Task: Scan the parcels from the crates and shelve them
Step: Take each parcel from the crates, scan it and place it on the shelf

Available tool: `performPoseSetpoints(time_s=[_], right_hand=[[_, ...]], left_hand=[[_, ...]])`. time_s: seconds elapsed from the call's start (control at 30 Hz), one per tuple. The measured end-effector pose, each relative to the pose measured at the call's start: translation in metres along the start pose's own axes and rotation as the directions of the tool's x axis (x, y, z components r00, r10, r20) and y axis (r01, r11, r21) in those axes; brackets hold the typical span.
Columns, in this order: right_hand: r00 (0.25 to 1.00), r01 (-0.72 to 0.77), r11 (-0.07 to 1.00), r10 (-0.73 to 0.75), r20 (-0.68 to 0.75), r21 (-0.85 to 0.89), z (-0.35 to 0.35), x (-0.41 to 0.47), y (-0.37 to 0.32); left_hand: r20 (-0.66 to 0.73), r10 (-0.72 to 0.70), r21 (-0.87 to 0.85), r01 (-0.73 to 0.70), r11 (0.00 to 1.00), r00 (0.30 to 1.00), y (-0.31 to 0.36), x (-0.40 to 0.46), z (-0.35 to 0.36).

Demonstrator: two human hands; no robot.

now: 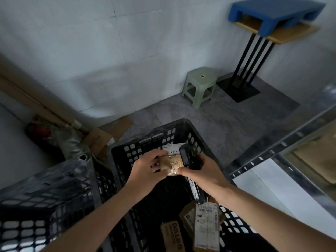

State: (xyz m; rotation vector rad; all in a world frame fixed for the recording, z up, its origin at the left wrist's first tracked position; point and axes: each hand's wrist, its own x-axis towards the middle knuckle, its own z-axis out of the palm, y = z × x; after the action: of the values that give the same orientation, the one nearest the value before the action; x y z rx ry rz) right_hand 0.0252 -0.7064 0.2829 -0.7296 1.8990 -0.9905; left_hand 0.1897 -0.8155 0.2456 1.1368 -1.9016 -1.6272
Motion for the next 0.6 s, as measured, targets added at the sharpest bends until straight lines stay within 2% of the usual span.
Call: performPoseSetpoints(time_s=[0.1,0.3,0.6], right_hand=[[1.0,-0.003,1.0,0.003,0.013,0.026,-0.008,-0.008,0.0],[1.0,0.011,1.0,-0.01,-0.02,0.009,-0.023,-0.017,0.005],[0.998,0.05,0.999,-0.05,0.034,0.009,-0.042,-0.042,0.001]], left_hand=[[-0.086,-0.044,-0.044,0.04,0.998,0.995,0.008,-0.004,0.011],[-0.165,-0.217,-0.279,0.165,0.946,0.962,0.023,-0.007,0.027],[-0.081,-0.232,-0.212,0.211,0.954,0.969,0.035,-0.027,0.039]])
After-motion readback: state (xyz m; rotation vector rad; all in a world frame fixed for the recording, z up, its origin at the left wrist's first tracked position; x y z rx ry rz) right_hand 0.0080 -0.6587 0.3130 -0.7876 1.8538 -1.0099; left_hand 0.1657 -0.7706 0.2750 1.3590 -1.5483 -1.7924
